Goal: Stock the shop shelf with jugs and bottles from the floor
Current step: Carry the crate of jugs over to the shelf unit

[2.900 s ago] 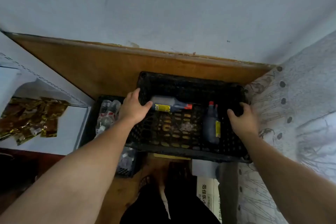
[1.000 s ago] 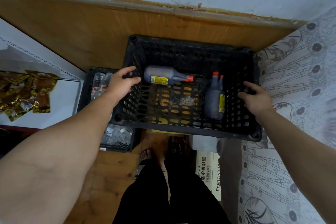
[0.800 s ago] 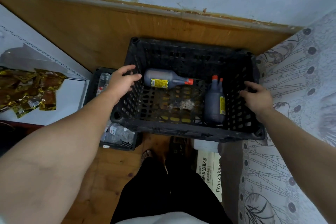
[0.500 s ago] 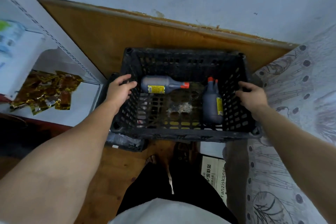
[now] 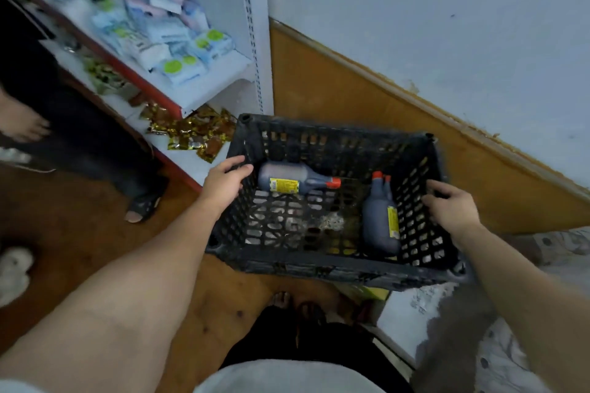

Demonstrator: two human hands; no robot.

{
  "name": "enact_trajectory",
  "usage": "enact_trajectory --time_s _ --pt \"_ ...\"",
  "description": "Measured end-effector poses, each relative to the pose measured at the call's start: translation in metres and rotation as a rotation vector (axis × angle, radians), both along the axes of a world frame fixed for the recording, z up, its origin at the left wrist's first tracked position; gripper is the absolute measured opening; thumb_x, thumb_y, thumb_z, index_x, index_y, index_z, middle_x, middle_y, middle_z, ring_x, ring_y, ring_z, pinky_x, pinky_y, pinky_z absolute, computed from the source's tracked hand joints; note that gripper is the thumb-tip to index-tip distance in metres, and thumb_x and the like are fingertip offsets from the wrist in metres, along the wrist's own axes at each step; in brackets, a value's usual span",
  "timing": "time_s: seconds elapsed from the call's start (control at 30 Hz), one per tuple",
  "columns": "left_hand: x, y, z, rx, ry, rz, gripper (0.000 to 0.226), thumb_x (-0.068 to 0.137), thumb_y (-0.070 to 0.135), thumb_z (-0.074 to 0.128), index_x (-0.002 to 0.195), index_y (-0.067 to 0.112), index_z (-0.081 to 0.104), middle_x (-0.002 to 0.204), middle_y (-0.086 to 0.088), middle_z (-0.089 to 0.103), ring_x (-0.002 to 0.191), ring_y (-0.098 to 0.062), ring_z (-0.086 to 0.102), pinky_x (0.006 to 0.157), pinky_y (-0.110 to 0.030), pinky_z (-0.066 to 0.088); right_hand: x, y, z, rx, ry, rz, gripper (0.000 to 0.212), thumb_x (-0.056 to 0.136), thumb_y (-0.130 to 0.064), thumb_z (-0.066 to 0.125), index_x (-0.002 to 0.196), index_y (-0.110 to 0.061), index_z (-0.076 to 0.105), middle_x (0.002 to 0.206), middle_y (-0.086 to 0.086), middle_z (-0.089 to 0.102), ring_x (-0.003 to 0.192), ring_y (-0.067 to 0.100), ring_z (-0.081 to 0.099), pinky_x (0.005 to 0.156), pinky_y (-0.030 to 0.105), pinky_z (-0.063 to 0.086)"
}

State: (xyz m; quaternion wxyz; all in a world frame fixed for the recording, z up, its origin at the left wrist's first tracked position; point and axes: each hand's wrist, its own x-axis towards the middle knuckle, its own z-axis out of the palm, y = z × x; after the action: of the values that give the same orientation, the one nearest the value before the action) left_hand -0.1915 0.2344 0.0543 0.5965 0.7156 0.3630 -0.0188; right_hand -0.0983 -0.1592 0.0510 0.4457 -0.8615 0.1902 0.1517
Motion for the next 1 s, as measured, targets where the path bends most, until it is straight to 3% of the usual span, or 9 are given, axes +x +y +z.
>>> enact_trajectory --time_s 0.1,0.23,0.43,0.53,0.67,0.8,0.9,1.0 --pt "-0.040 0.010 0.006 0.010 -0.004 0.125 0.039 0.091 0.032 0.062 0.129 0.028 0.060 0.124 -0.002 0.063 0.081 -0.014 0.057 0.066 -0.024 0.044 0.009 0.023 -0.004 0.053 0.023 0.123 0.045 0.086 -0.015 0.067 0.130 -0.022 0.061 0.113 0.005 0.065 0.094 0.020 0.057 0.091 0.038 0.049" --pt "-0.101 0.020 0.013 0.014 -0.002 0.325 0.037 0.092 0.031 0.061 0.130 0.026 0.060 0.124 -0.002 0.063 0.078 -0.013 0.056 0.065 -0.025 0.044 0.020 0.063 -0.002 0.067 0.052 0.320 0.042 0.090 -0.017 0.064 0.131 -0.026 0.059 0.122 0.006 0.064 0.083 0.021 0.059 0.078 0.038 0.052" --pt "-0.195 0.018 0.019 0.001 -0.026 0.636 0.038 0.095 0.028 0.059 0.132 0.019 0.059 0.131 -0.005 0.060 0.101 -0.026 0.060 0.079 -0.030 0.045 0.016 0.140 -0.001 0.076 0.079 0.576 0.038 0.091 -0.015 0.064 0.127 -0.027 0.061 0.088 0.003 0.064 0.061 0.021 0.050 0.058 0.035 0.044" --pt "-0.243 0.020 0.019 -0.008 -0.047 0.768 0.039 0.095 0.027 0.058 0.133 0.015 0.057 0.131 -0.007 0.059 0.105 -0.027 0.059 0.079 -0.032 0.044 0.001 0.187 0.001 0.056 0.045 0.709 0.037 0.089 -0.017 0.065 0.123 -0.033 0.062 0.082 0.001 0.064 0.064 0.025 0.049 0.064 0.037 0.044" --pt "-0.309 0.024 0.017 -0.012 -0.041 0.917 0.039 0.094 0.029 0.060 0.132 0.017 0.058 0.133 -0.008 0.059 0.119 -0.034 0.055 0.088 -0.038 0.047 -0.034 0.247 0.006 0.014 -0.033 0.882 0.037 0.087 -0.023 0.064 0.124 -0.030 0.063 0.100 0.001 0.065 0.075 0.021 0.059 0.075 0.040 0.053" --pt "-0.382 0.025 0.012 -0.030 -0.056 1.063 0.041 0.094 0.028 0.060 0.133 0.017 0.057 0.135 -0.006 0.056 0.120 -0.031 0.055 0.094 -0.037 0.047 -0.093 0.304 0.016 -0.009 -0.057 1.051 0.039 0.092 -0.020 0.060 0.130 -0.026 0.059 0.107 0.004 0.061 0.092 0.022 0.057 0.090 0.041 0.051" --pt "-0.441 0.029 0.011 -0.046 -0.076 1.159 0.042 0.093 0.030 0.061 0.133 0.019 0.057 0.135 -0.009 0.057 0.122 -0.034 0.053 0.099 -0.041 0.046 -0.143 0.345 0.019 -0.028 -0.077 1.158 0.038 0.093 -0.020 0.058 0.130 -0.027 0.059 0.109 0.005 0.061 0.096 0.025 0.060 0.092 0.043 0.052" --pt "-0.499 0.030 0.011 -0.036 -0.067 1.237 0.041 0.090 0.036 0.064 0.129 0.024 0.059 0.132 -0.009 0.060 0.122 -0.035 0.053 0.105 -0.050 0.044 -0.190 0.381 0.017 -0.026 -0.096 1.237 0.035 0.092 -0.021 0.060 0.126 -0.030 0.061 0.100 0.006 0.061 0.081 0.023 0.059 0.080 0.038 0.052"
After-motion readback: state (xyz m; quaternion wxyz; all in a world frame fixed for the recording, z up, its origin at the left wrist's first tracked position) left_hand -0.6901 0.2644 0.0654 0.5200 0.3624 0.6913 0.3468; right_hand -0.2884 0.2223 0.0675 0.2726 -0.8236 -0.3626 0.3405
